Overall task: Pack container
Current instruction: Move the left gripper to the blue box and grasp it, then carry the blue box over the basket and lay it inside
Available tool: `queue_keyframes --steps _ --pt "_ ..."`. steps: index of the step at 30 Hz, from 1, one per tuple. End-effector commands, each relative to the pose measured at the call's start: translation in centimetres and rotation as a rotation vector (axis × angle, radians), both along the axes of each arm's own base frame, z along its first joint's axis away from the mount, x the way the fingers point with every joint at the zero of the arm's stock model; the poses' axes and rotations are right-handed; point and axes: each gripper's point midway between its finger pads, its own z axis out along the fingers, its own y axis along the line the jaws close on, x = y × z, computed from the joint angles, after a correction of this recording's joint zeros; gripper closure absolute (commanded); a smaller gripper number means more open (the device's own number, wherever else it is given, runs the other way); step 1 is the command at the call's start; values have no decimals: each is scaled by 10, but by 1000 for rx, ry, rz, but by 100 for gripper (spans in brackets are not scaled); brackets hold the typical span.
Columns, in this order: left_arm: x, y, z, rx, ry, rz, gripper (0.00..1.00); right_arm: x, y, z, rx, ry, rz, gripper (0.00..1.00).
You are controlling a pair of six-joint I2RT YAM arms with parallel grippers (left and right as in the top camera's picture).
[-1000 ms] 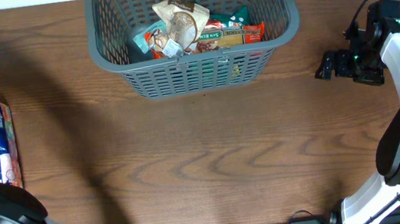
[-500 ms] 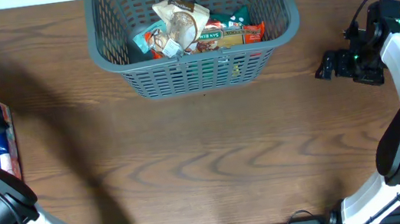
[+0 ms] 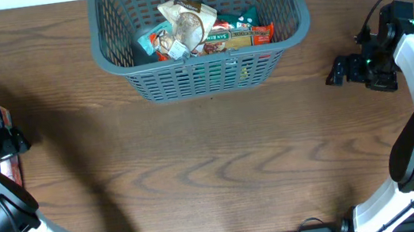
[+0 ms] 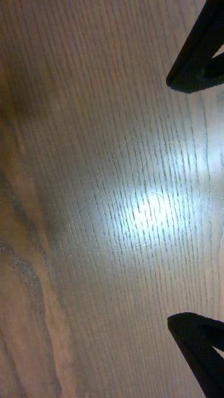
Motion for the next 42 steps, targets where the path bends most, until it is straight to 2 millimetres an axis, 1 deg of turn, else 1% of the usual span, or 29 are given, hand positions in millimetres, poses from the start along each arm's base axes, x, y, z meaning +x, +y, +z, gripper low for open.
queue_keyframes --steps 1,3,6,7,14,15,17,18,20,23,25,26,27,29,31,33,36,37,39,41,42 --pt "-1 -4 -6 -26 -9 -18 1 0 2 0 0 2 13 1" --pt "0 -4 -6 -24 -15 -19 0 0 2 0 1 2 12 1" --pt "2 -3 -6 -19 -21 -19 8 0 2 0 1 3 5 1" --pt "2 -3 -6 -18 -22 -20 9 0 2 0 1 3 5 1" --pt "0 -5 -11 -22 -20 -19 9 0 2 0 1 3 5 1" --pt "0 -5 -12 -25 -22 -19 11 0 2 0 1 3 6 1" --pt "1 -8 -12 -37 -27 -22 22 -1 1 0 -4 5 5 1" --pt "2 -9 -12 -46 -34 -25 30 -1 0 0 -9 8 5 1" --pt "2 -11 -12 -55 -37 -26 41 -2 -1 -1 -15 13 4 1" --pt "1 -14 -13 -69 -32 -27 60 -3 0 -1 -14 14 5 1" --pt "0 -16 -13 -79 -27 -25 75 -3 -1 -1 -15 14 5 1" --pt "0 -19 -12 -92 -34 -25 86 -3 -1 -1 -15 14 5 1" --pt "2 -22 -10 -105 -45 -29 93 -2 -1 -1 -15 13 5 1" --pt "7 -29 -1 -130 -71 -21 94 -2 -1 -1 -17 12 12 1" --pt "13 -34 15 -130 -87 -1 94 -3 -3 -1 -31 15 11 1" --pt "19 -43 38 -122 -101 -19 94 -4 -6 -1 -46 20 9 1" --pt "34 -60 85 -95 -155 -39 94 -4 -6 -1 -48 21 8 1" --pt "40 -70 110 -85 -180 -56 95 -4 -6 -1 -48 21 8 1" --pt "49 -89 149 -73 -214 -94 95 -4 -6 -1 -48 21 8 1" --pt "59 -116 198 -56 -262 -158 94 -4 -6 -1 -48 21 8 1" --pt "63 -127 216 -54 -287 -188 94 -4 -6 -1 -48 21 8 1"
